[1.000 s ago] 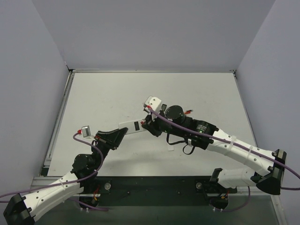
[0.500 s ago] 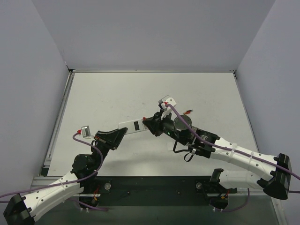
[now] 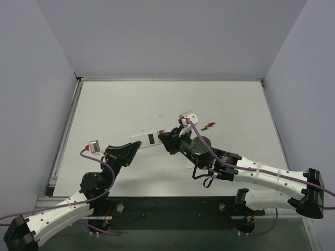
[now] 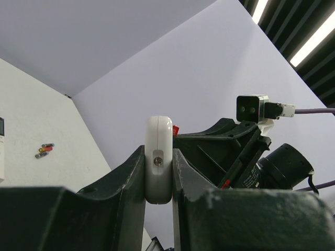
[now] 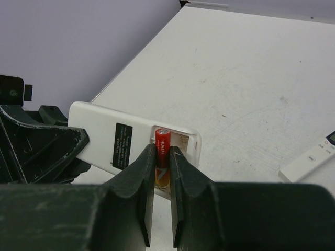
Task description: Load the batteries into the remote control
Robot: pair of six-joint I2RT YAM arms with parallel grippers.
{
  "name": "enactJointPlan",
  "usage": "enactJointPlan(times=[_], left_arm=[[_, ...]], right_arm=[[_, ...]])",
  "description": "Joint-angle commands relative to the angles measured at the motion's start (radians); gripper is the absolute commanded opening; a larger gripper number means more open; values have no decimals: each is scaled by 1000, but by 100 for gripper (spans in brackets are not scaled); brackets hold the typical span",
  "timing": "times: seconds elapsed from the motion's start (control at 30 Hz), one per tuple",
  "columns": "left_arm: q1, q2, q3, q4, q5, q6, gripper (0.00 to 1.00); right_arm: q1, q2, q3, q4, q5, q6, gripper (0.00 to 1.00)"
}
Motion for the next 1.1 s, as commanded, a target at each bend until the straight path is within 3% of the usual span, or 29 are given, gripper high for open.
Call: enactJointPlan(times=[0.0, 1.07], left_arm=[[-1, -3, -162, 154, 17, -34, 0], [-1, -49, -162, 114, 28, -38, 0]], right_arm=[[25, 21, 1, -23, 78, 23, 10], [88, -40, 55, -97, 164, -143, 46]])
